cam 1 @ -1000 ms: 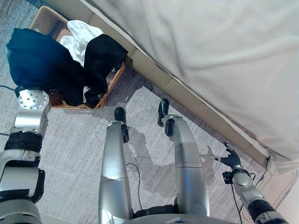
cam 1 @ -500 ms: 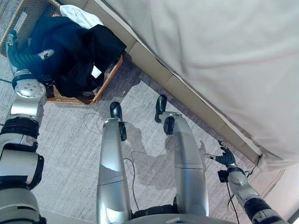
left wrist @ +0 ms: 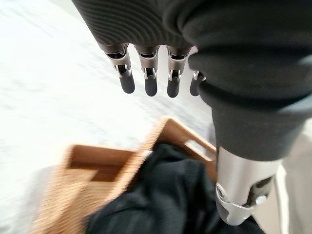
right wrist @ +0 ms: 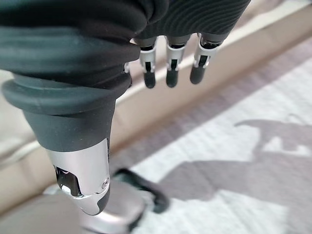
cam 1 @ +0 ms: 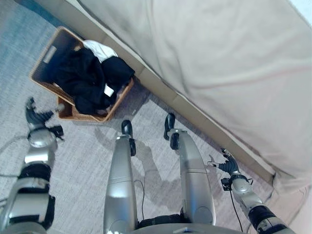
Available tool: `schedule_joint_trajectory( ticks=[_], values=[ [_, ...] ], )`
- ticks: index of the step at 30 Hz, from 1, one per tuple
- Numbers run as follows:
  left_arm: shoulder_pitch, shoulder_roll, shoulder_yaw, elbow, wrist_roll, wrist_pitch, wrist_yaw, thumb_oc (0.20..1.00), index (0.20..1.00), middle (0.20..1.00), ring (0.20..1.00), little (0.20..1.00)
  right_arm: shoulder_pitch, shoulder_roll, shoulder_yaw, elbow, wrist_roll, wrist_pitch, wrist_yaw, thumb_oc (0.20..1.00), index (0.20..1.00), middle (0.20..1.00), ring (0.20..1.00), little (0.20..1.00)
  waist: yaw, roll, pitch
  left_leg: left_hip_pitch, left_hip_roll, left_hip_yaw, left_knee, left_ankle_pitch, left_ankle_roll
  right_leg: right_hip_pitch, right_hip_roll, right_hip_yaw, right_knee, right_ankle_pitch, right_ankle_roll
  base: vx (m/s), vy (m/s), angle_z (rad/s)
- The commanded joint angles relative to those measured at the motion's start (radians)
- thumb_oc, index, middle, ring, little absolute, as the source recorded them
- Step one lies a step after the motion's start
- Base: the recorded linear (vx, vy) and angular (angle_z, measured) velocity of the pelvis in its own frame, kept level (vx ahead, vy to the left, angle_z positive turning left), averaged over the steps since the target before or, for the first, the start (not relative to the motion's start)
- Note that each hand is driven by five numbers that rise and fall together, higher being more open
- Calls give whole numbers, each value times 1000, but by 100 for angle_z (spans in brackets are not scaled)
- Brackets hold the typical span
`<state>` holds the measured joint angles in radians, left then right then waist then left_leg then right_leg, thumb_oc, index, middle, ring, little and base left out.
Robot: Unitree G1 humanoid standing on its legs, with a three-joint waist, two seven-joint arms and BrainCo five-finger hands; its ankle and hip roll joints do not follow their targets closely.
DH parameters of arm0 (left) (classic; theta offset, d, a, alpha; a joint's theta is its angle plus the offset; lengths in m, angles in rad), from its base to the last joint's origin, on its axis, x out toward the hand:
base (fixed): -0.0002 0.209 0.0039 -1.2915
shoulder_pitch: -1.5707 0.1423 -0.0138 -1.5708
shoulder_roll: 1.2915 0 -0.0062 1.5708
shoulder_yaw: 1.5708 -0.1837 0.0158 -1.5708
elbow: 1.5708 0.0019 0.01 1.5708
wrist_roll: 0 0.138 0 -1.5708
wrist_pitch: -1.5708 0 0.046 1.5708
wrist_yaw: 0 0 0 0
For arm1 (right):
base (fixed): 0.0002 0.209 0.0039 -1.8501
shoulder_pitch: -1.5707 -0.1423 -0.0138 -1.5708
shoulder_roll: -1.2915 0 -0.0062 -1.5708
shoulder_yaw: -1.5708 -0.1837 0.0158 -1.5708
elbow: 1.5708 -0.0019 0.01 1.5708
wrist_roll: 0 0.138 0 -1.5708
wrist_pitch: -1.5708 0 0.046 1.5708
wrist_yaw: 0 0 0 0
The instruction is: Pick up clothes into the bucket
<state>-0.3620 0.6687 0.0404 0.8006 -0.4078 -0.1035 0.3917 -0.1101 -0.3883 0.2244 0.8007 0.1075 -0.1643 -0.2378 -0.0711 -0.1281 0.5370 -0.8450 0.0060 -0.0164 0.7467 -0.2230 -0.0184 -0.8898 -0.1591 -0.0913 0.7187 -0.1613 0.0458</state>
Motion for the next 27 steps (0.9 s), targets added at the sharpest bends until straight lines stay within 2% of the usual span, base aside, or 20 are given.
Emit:
schedule_joint_trajectory(
  ticks=[1,2,3,4,5,6,11,15,16,18,20,27],
  values=[
    [59,-94,38,2,-45,-65,-26,1000,1000,1000,1000,1000,14,-70,-40,3,-8,20,-21,1000,1000,1000,1000,1000,1,81,-17,151,-36,-28,-171,78,13,193,-15,-15,-130,26,41,-76,-8,2],
    [69,-121,38,1,-52,-76,-35,1000,1000,1000,1000,1000,5,-69,-50,4,-7,18,-22,1000,1000,1000,1000,1000,0,86,-17,172,-38,-23,-209,123,15,215,-16,-23,-170,68,34,-69,-4,-3],
    [70,-121,38,1,-52,-76,-35,1000,1000,1000,1000,1000,5,-70,-50,4,-7,18,-22,1000,1000,1000,1000,1000,0,86,-17,174,-39,-24,-213,125,15,218,-16,-24,-174,70,34,-73,-23,-8],
    [117,-177,19,-15,-41,-94,-62,1000,1000,1000,1000,1000,-1,-64,-62,18,-3,11,-23,1000,1000,1000,1000,1000,0,96,-17,278,-32,-16,-284,146,6,321,-5,-25,-244,88,39,8,-32,-9],
    [119,-177,18,-15,-40,-94,-62,1000,1000,1000,1000,1000,0,-65,-62,18,-3,11,-23,1000,1000,1000,1000,1000,0,96,-17,283,-31,-17,-288,147,6,325,-5,-26,-248,89,39,39,-57,0],
    [141,-207,-22,-29,17,-103,-80,1000,1000,1000,1000,1000,-1,-62,-71,24,-4,7,-15,1000,1000,1000,1000,1000,0,102,-23,375,-27,-13,-356,169,-4,416,4,-29,-312,105,43,66,-58,-5],
    [222,-279,-82,-21,58,-116,-193,1000,1000,1000,1000,1000,45,-35,-89,98,17,2,36,1000,1000,1000,1000,1000,-6,123,-136,584,-16,-14,-559,237,-29,618,33,-40,-477,136,48,127,-79,-5],
    [281,-339,-105,7,133,-110,-217,1000,1000,1000,1000,1000,79,-2,-85,152,-16,13,59,1000,1000,1000,1000,1000,-2,135,-235,701,-1,-5,-641,256,-44,749,59,-51,-588,146,51,109,-72,-3],
    [281,-340,-106,7,133,-110,-216,1000,1000,1000,1000,1000,79,-2,-85,152,-16,13,59,1000,1000,1000,1000,1000,-2,135,-232,707,0,-5,-644,256,-44,755,60,-51,-592,148,51,49,-62,-6],
    [315,-371,-118,39,182,-111,-226,1000,1000,1000,1000,1000,102,27,-81,177,-32,17,61,1000,1000,1000,1000,1000,4,131,-295,772,13,7,-681,260,-51,843,74,-57,-684,166,52,99,-103,-4],
    [337,-394,-109,77,183,-107,-236,1000,1000,1000,1000,1000,117,43,-76,173,-41,17,62,1000,1000,1000,1000,1000,10,128,-331,819,23,13,-713,261,-54,898,84,-60,-735,173,54,99,-76,1],
    [381,-469,-73,301,174,-63,-267,1000,1000,1000,1000,1000,135,89,-65,230,-17,26,103,1000,1000,1000,1000,1000,23,115,-389,903,40,37,-723,249,-58,992,95,-67,-757,159,49,49,-39,2]
  ],
)
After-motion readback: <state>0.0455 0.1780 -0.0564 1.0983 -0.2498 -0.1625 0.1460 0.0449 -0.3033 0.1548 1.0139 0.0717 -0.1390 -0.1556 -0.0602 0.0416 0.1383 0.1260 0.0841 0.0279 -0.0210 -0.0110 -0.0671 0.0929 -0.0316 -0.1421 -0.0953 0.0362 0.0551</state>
